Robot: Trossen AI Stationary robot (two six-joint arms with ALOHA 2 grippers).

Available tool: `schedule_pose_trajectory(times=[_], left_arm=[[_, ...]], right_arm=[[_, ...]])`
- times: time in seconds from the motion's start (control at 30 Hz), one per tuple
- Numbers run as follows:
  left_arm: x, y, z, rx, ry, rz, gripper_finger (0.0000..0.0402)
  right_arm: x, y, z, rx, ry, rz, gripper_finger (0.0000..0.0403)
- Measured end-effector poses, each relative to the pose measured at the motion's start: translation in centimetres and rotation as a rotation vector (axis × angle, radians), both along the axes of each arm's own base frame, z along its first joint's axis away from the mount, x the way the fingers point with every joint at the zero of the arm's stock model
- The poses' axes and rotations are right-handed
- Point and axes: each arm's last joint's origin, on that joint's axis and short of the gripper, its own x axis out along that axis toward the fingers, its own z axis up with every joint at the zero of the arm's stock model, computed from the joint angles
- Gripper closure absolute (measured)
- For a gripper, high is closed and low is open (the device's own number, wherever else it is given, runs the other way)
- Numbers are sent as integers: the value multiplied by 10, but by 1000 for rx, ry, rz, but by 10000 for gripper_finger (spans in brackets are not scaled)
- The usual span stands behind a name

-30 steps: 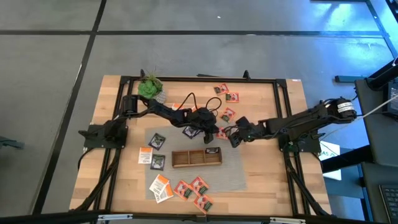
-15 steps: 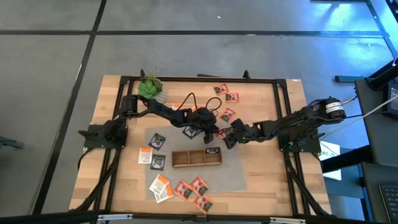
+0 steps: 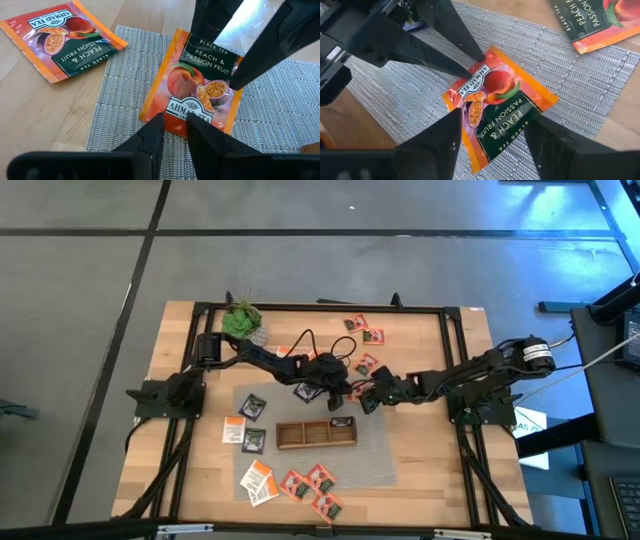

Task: Pick & Place Tea
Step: Put the orange tea bag into the middle section of the wooden organizer

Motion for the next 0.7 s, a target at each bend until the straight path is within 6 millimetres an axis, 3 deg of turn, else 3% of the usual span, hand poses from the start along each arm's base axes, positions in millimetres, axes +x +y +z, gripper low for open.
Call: schedule_pose_trajectory(times=[0.3, 0.7], left_arm=[[0, 0, 0, 0, 1, 0, 320], [0, 0, 1, 1, -9, -1, 323]], right_arm=[[0, 0, 0, -4, 7, 5, 299], [-1, 0, -1, -91, 38, 80, 365]])
